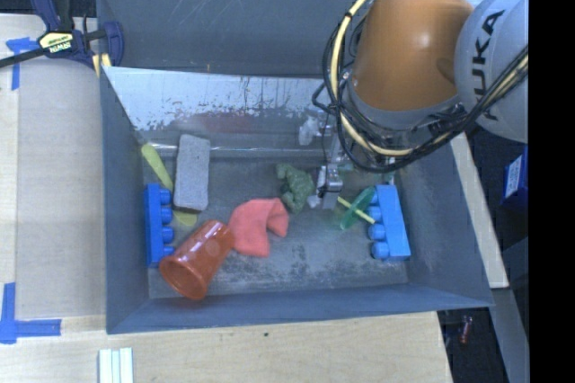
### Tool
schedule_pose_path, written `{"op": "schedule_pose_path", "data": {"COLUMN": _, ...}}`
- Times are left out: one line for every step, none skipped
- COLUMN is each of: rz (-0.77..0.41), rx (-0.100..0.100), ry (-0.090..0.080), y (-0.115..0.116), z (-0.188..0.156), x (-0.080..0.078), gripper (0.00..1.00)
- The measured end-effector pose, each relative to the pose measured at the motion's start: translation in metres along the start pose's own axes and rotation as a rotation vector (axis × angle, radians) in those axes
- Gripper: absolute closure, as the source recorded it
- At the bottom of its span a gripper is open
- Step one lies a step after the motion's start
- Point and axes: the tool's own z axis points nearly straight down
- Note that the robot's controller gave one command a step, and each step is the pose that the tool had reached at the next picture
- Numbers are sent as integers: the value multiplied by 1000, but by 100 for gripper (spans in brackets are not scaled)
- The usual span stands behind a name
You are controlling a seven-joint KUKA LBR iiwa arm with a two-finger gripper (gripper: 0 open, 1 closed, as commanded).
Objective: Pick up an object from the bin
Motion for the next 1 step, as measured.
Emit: {"op": "schedule_pose_path", "data": {"rz": -64, "rx": 0, "ry": -6, "y": 18, "z": 55, "x": -6, "gripper": 0}}
